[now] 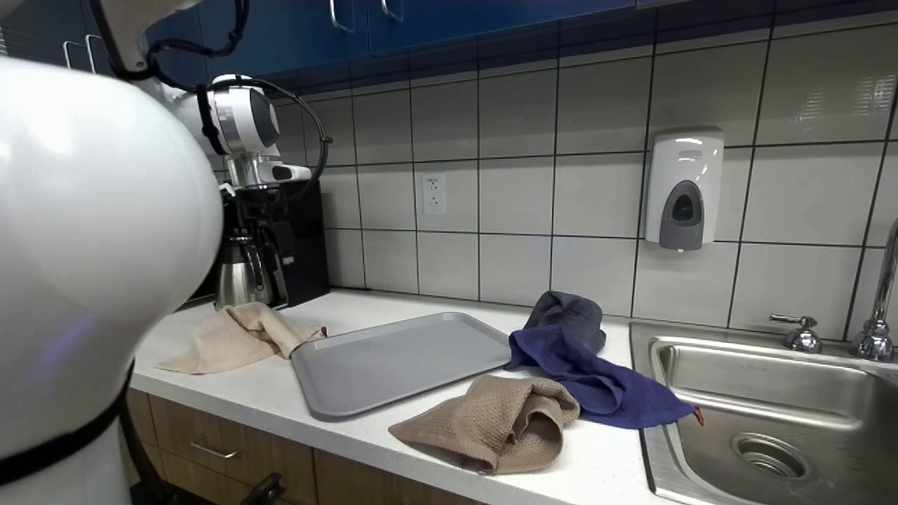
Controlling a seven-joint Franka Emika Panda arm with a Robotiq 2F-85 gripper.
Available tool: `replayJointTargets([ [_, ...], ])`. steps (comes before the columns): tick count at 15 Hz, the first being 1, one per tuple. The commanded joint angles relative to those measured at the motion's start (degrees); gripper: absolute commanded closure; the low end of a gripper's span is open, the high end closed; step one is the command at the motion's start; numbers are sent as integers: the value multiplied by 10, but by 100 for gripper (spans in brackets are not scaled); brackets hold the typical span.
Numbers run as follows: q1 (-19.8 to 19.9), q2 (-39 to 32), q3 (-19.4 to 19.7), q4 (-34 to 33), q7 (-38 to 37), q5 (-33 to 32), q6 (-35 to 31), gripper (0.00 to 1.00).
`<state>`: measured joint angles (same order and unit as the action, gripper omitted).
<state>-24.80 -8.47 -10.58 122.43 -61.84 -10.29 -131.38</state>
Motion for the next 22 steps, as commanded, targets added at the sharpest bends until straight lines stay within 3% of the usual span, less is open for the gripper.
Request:
replayJointTargets([
  [1, 35, 68, -12, 64, 46, 13, -4, 0],
  [12, 111, 173, 2, 179, 206, 76, -38, 0],
  [22, 156, 255, 25, 257, 350, 130, -47, 0],
])
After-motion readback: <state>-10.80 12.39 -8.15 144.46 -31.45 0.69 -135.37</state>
